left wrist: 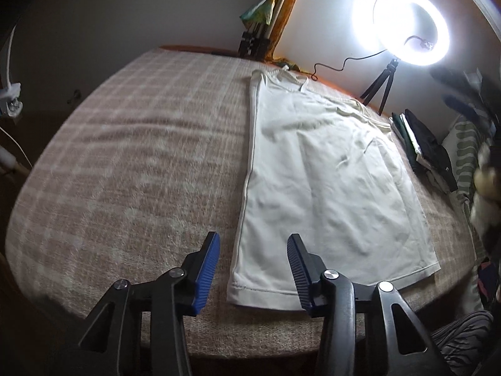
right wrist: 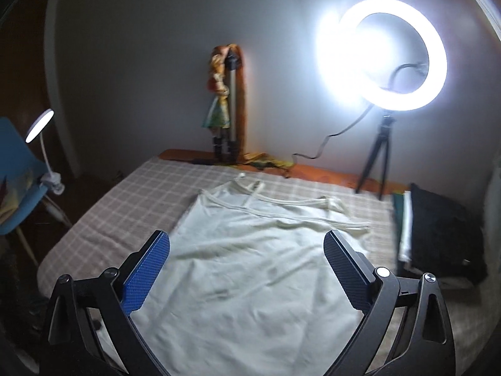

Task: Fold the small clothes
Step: 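Move the right tool toward the neckline edge of the white tank top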

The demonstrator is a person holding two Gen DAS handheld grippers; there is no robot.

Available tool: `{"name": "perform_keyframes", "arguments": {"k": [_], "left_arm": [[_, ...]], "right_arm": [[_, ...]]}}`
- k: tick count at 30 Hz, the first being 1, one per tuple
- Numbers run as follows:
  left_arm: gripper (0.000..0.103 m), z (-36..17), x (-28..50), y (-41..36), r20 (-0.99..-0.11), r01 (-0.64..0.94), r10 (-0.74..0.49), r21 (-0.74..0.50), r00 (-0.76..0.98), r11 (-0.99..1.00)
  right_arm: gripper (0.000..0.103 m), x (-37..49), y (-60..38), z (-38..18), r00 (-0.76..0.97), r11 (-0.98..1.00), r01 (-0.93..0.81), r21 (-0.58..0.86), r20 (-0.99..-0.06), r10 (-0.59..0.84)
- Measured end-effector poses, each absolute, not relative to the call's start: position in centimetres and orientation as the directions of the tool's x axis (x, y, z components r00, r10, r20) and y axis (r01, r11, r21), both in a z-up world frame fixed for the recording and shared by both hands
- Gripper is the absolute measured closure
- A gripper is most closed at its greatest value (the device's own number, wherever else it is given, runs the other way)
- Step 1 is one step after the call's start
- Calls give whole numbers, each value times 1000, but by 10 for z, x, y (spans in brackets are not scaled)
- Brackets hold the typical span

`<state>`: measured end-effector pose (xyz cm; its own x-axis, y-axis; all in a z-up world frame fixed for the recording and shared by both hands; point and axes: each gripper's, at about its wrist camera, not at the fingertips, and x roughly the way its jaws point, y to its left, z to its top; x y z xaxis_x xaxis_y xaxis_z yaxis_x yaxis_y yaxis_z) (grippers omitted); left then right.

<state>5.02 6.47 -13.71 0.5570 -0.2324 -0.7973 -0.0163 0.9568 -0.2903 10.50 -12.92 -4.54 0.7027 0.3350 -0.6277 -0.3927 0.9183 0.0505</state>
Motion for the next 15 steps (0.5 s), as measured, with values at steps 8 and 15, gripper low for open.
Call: {"name": "perform_keyframes", "arguments": {"k": [8, 15], "left_arm": [[67, -151, 56, 65, -810, -8, -267, -318, 522, 948], [75, -160, 60, 72, -808, -16, -309, -365, 501, 931]], "right_arm": [[22, 179, -55, -76, 516, 854, -498, 149, -740, 430], [33, 234, -13, -117, 421, 863, -473, 180, -814, 400]]}}
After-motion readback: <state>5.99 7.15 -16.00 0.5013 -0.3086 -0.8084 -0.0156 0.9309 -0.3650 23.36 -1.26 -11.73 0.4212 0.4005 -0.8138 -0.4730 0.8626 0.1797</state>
